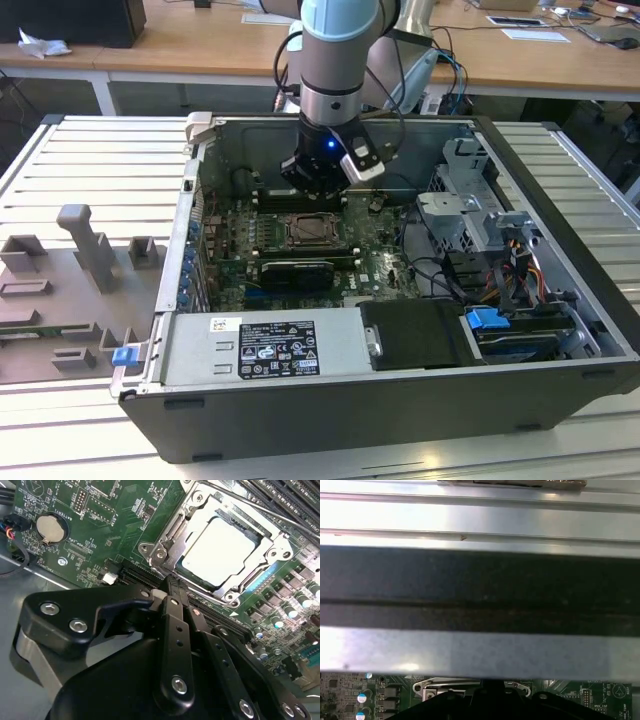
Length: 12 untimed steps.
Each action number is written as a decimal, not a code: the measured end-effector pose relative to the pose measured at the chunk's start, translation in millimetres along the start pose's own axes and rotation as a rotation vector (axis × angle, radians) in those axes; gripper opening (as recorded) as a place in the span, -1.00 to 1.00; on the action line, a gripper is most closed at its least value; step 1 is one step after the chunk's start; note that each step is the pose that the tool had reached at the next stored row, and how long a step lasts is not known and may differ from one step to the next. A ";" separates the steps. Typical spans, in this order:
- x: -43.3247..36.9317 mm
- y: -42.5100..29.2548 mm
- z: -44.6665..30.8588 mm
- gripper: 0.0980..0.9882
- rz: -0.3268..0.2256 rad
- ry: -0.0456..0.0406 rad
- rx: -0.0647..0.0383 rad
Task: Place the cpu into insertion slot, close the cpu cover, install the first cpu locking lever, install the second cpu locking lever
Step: 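Install the second cpu locking lever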
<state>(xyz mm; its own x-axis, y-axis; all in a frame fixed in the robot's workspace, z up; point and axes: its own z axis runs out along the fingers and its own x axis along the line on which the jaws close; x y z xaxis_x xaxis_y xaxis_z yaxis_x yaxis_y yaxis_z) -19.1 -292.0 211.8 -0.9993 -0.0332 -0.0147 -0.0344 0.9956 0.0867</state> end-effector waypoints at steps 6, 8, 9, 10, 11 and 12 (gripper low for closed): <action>0.1 -4.1 -0.4 -0.98 0.000 0.0000 0.000; 0.2 -4.6 -0.4 -0.98 0.000 0.0000 0.000; 0.2 -4.9 -0.4 -0.98 0.000 0.0000 0.000; 0.2 -5.1 -0.5 -0.98 0.000 0.0001 0.000; 0.2 -5.4 -0.5 -0.98 0.000 0.0000 0.000; 0.2 -5.7 -0.5 -0.98 0.000 0.0000 0.000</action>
<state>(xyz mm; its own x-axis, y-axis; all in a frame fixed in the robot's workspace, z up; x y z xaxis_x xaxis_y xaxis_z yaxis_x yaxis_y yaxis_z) -19.1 -297.6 211.8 -0.9993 -0.0332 -0.0147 -0.0344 0.9956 0.0866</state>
